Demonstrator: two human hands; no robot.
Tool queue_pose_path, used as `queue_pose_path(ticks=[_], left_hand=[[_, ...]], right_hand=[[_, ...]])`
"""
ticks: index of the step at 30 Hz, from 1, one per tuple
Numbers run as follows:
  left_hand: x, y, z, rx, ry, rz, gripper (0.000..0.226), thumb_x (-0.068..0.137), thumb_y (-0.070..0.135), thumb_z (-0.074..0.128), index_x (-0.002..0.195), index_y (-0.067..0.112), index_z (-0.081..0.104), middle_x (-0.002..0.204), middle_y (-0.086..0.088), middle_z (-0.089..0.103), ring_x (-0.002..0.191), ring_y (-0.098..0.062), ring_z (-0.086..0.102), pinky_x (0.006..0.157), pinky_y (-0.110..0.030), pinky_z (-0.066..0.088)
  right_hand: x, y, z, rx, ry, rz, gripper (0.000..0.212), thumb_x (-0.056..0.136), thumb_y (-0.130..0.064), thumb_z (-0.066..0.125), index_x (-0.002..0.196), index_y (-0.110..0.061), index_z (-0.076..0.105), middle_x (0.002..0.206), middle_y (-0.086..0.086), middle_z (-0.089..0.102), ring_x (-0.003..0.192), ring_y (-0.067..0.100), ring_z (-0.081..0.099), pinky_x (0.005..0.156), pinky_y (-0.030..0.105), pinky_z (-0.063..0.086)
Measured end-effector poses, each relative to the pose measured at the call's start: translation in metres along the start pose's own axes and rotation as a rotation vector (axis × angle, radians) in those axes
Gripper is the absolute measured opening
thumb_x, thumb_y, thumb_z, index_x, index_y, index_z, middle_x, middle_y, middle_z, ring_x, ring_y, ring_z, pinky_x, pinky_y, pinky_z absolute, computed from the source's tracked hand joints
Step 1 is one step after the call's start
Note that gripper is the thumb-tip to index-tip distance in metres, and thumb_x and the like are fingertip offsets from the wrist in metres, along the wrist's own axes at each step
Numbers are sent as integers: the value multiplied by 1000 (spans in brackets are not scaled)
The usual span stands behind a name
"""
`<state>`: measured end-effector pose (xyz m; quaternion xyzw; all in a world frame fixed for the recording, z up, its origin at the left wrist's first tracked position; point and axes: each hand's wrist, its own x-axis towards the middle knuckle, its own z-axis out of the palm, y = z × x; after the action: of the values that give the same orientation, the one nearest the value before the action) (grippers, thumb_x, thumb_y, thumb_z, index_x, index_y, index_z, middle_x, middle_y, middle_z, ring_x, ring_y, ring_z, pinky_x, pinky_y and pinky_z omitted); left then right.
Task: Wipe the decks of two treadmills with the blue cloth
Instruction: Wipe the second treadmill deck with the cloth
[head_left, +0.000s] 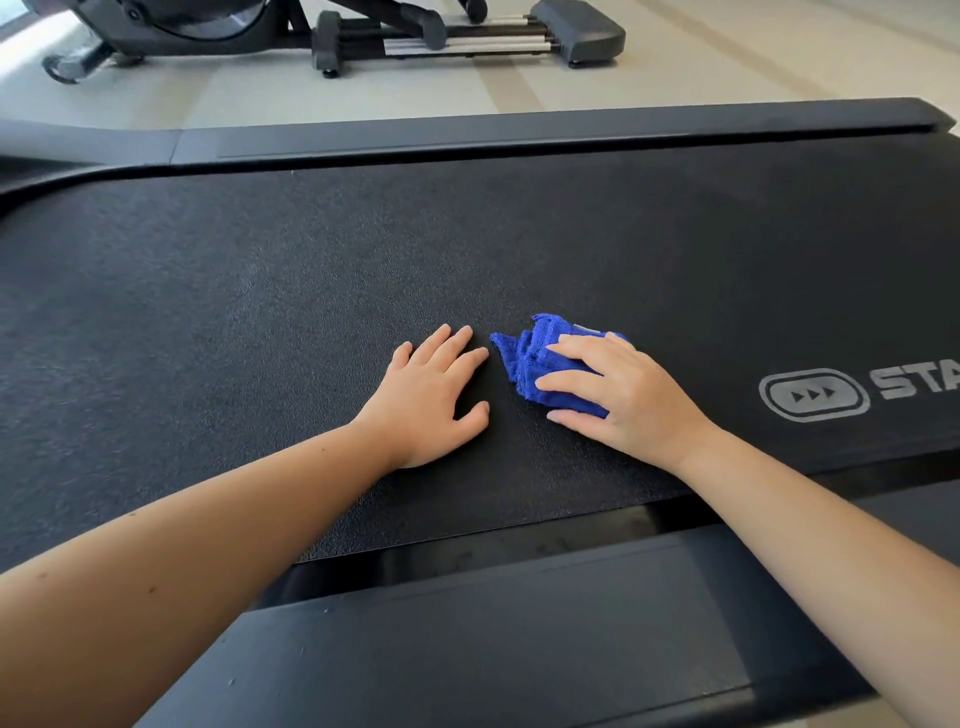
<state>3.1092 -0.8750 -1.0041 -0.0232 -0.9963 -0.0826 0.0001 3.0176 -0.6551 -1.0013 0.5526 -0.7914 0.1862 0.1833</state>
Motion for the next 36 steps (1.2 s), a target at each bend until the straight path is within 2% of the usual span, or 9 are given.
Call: queue_pose_path(ticks=[2,5,10,13,16,22,24,27,36], left_hand=[[0,0,0,-3,4,1,90,67,63,6,145,24,23,156,0,10,143,-18,1,112,-43,5],[0,-1,-1,-7,-1,2,89,67,63,6,145,24,24,156,0,10,143,-18,2,113,-44,6],[-1,3,-2,-8,-18,-9,75,78,56,20,146,24,22,156,0,8,143,-18,0,113,-43,4],[-2,4,-4,1,-34,-25,67,87,52,26,146,23,20,156,0,6,143,-18,-1,113,-42,3],[-1,8,-9,-25,-40,-56,58,93,41,39,146,20,23,156,0,9,143,-17,2,114,-42,3],[10,31,-13,-295,201,-163,45,92,25,47,134,8,44,143,-7,39,137,-22,26,111,-41,18],[15,49,-9,-339,228,-113,42,92,20,48,131,7,46,141,-7,41,136,-23,27,111,-42,20],[30,85,-4,-360,215,41,41,91,17,49,130,6,47,142,-10,41,137,-25,26,110,-46,20],[59,227,-4,-373,92,445,47,93,18,40,139,12,35,147,-2,32,140,-21,17,111,-44,14]], right_hand=[[0,-2,3,12,1,20,31,83,-29,59,112,-18,54,111,14,63,106,26,54,90,43,44],[-2,-9,3,105,19,209,56,75,-29,66,124,-16,43,124,12,59,120,24,45,98,45,35],[0,-15,3,-33,-50,231,48,62,-18,66,107,-1,65,116,18,63,107,43,59,87,55,43],[4,-20,1,38,-89,354,49,65,-8,71,113,-5,63,127,13,59,120,39,51,92,58,40],[5,-24,-8,202,-47,452,45,73,-6,71,118,-7,62,130,8,57,127,31,45,100,49,37],[-4,-31,-39,504,-33,642,31,81,-8,67,112,-12,65,109,1,68,106,15,59,93,30,45],[-19,-35,-54,576,52,726,30,83,-8,65,109,-22,65,98,-12,68,92,3,61,83,17,46],[-48,-38,-85,543,195,803,35,85,-5,62,101,-36,59,90,-29,64,89,-10,57,77,4,39],[-138,-51,-177,259,406,1005,40,85,-7,63,99,-43,55,91,-36,62,89,-12,58,76,2,40]])
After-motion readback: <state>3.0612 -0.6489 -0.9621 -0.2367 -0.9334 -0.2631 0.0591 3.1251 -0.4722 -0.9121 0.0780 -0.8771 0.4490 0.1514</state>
